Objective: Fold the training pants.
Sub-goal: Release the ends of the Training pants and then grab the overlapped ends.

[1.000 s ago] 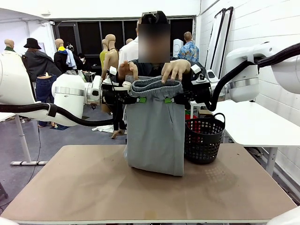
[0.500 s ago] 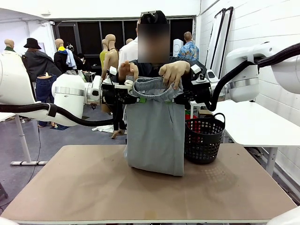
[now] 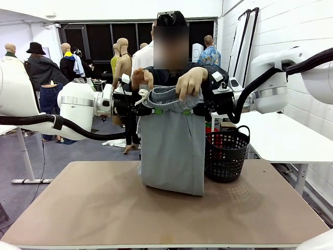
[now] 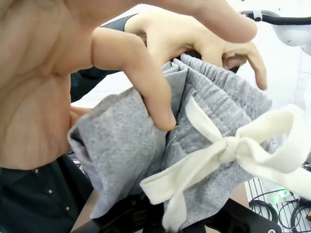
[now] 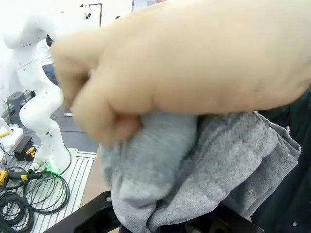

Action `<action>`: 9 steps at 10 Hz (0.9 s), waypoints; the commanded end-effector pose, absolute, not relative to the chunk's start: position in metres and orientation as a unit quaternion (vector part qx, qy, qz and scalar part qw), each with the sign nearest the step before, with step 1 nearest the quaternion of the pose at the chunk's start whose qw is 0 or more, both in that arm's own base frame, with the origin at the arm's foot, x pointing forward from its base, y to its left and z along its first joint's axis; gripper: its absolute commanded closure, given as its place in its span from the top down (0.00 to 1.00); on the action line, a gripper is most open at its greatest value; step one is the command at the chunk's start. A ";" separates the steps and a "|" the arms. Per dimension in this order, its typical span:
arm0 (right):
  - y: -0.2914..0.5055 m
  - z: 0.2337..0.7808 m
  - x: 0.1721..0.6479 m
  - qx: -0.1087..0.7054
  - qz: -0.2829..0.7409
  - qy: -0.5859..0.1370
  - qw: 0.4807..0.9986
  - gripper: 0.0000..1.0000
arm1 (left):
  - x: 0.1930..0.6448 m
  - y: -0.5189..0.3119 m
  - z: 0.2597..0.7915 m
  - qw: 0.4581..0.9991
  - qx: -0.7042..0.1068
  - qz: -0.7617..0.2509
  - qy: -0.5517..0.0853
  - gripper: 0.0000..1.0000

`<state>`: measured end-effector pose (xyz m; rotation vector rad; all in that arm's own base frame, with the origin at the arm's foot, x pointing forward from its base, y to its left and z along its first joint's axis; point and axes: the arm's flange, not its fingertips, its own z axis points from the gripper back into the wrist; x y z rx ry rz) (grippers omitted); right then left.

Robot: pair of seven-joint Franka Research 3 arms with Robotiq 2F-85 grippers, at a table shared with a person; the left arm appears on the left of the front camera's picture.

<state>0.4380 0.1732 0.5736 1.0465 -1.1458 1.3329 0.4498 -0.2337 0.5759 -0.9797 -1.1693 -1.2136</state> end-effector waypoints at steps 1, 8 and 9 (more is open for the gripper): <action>0.174 0.576 0.437 0.439 0.555 -0.481 0.519 0.00 | 0.448 -0.233 0.578 0.558 -0.415 -0.516 -0.501 0.00; 0.174 0.576 0.437 0.439 0.555 -0.481 0.519 0.00 | 0.448 -0.233 0.578 0.558 -0.415 -0.516 -0.501 0.00; 0.174 0.576 0.437 0.439 0.555 -0.481 0.519 0.00 | 0.448 -0.233 0.578 0.558 -0.415 -0.516 -0.501 0.00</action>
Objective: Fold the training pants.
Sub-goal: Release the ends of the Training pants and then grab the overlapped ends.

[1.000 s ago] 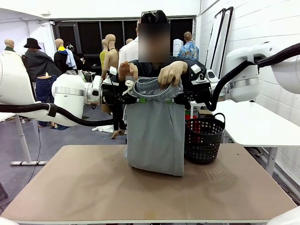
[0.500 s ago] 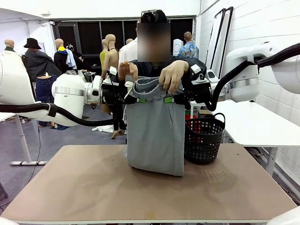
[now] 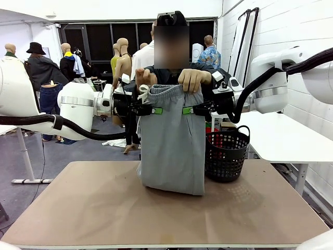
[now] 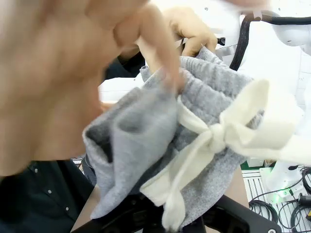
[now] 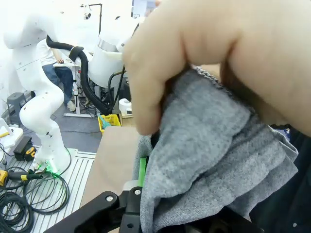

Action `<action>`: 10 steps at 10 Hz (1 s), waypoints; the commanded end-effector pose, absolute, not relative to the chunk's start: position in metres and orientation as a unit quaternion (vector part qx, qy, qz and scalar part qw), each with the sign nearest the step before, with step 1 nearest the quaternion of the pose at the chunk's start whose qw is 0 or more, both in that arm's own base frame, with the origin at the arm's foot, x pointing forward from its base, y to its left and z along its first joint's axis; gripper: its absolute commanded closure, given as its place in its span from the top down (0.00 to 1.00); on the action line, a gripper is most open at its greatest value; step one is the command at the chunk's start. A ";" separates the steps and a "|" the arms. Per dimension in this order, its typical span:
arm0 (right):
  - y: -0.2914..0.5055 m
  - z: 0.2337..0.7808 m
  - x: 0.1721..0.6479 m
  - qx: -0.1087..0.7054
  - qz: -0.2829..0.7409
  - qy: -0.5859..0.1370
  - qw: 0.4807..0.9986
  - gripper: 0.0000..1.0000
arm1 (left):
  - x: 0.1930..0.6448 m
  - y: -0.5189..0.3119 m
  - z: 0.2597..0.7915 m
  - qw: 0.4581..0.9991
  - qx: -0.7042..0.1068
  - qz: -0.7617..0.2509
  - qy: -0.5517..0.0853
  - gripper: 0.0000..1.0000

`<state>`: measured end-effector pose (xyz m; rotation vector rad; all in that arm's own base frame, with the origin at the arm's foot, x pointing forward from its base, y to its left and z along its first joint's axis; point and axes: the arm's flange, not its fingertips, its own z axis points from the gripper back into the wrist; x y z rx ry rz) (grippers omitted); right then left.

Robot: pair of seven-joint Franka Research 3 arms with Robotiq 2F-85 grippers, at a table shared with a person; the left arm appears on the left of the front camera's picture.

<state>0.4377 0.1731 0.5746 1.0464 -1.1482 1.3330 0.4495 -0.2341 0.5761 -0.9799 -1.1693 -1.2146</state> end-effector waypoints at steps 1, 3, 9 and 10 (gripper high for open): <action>0.174 0.576 0.437 0.439 0.555 -0.481 0.519 0.00 | 0.448 -0.233 0.578 0.558 -0.415 -0.516 -0.501 0.00; 0.174 0.576 0.437 0.439 0.555 -0.481 0.519 0.00 | 0.448 -0.233 0.578 0.558 -0.415 -0.516 -0.501 0.00; 0.174 0.576 0.437 0.439 0.555 -0.481 0.519 0.00 | 0.448 -0.233 0.578 0.558 -0.415 -0.516 -0.501 0.00; 0.174 0.576 0.437 0.439 0.555 -0.481 0.519 0.00 | 0.448 -0.233 0.578 0.558 -0.415 -0.516 -0.501 0.00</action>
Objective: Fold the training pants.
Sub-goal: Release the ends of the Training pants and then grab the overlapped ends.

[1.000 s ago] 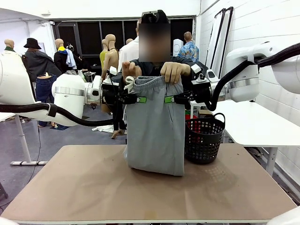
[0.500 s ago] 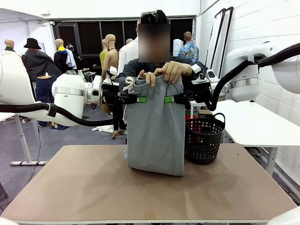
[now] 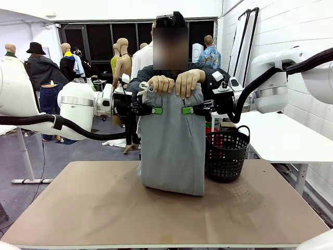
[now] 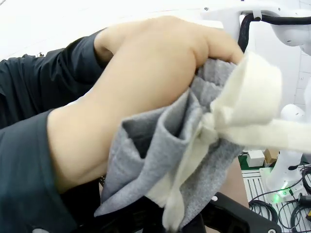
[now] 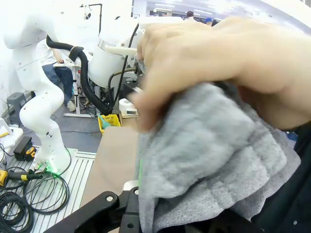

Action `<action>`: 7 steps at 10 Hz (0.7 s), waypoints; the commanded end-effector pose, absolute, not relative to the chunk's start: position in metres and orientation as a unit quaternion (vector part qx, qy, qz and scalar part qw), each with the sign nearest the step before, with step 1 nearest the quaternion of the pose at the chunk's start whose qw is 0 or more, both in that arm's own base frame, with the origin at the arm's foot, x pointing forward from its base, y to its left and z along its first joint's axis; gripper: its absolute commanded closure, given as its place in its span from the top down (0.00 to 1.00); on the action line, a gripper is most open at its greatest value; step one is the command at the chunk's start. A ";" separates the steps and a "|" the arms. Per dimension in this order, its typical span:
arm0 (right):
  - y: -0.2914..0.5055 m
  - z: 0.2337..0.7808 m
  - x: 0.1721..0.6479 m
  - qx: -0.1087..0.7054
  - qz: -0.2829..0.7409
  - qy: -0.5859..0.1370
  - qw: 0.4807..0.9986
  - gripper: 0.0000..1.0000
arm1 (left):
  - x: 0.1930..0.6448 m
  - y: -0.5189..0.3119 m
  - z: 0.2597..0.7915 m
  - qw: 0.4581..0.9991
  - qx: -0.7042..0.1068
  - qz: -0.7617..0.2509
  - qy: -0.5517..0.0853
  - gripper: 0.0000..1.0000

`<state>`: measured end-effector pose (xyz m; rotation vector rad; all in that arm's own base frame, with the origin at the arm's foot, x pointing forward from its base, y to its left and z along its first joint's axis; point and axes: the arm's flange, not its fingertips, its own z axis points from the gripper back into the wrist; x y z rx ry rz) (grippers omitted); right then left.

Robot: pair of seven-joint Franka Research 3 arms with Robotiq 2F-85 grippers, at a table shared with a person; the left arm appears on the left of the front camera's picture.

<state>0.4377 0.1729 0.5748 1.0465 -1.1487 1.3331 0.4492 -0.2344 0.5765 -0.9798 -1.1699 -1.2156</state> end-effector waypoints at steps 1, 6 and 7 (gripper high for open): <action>0.174 0.576 0.437 0.439 0.555 -0.481 0.519 0.00 | 0.448 -0.233 0.578 0.558 -0.415 -0.516 -0.501 0.00; 0.174 0.576 0.437 0.439 0.555 -0.481 0.519 0.00 | 0.448 -0.233 0.578 0.558 -0.415 -0.516 -0.501 0.00; 0.174 0.576 0.437 0.439 0.555 -0.481 0.519 0.00 | 0.448 -0.233 0.578 0.558 -0.415 -0.516 -0.501 0.00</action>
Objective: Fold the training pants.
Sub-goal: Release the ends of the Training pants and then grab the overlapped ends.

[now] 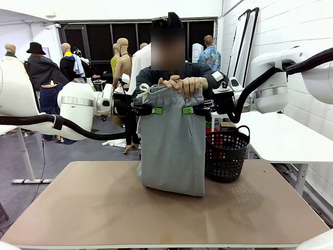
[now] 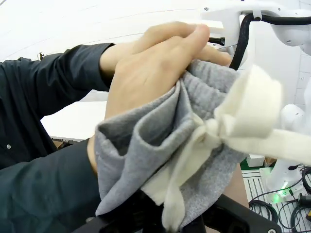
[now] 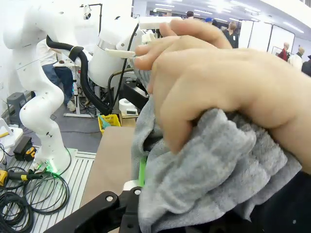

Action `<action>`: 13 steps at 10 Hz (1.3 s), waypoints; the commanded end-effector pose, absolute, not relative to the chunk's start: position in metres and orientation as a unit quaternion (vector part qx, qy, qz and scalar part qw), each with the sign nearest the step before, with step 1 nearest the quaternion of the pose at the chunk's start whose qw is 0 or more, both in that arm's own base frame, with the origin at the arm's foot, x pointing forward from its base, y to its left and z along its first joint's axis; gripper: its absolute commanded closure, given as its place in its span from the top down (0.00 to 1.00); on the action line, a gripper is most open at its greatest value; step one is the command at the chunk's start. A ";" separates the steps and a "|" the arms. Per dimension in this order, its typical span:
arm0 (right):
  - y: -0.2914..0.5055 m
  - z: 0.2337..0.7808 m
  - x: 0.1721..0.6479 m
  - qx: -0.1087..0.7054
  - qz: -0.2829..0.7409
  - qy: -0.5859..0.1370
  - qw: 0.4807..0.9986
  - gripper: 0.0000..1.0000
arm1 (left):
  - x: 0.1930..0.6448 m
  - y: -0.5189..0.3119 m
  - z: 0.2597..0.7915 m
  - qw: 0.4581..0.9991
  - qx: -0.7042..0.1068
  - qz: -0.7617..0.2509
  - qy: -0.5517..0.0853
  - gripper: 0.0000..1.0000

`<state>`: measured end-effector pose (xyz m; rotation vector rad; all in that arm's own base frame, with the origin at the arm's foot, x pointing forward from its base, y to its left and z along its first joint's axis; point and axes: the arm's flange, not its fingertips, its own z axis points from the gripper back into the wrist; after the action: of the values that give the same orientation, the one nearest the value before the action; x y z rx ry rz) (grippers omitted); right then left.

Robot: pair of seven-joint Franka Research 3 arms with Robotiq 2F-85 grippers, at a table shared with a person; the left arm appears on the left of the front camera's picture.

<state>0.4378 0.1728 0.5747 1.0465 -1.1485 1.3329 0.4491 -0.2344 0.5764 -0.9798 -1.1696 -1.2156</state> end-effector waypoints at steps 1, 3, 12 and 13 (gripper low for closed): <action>0.174 0.576 0.437 0.439 0.555 -0.481 0.519 0.00 | 0.448 -0.233 0.578 0.558 -0.415 -0.516 -0.501 0.00; 0.174 0.576 0.437 0.439 0.555 -0.481 0.519 0.00 | 0.448 -0.233 0.578 0.558 -0.415 -0.516 -0.501 0.00; 0.174 0.576 0.437 0.439 0.555 -0.481 0.519 0.00 | 0.448 -0.233 0.578 0.558 -0.415 -0.516 -0.501 0.00; 0.174 0.576 0.437 0.439 0.555 -0.481 0.519 0.00 | 0.448 -0.233 0.578 0.558 -0.415 -0.516 -0.501 0.00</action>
<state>0.4378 0.1727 0.5747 1.0464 -1.1487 1.3326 0.4489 -0.2346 0.5766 -0.9798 -1.1699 -1.2162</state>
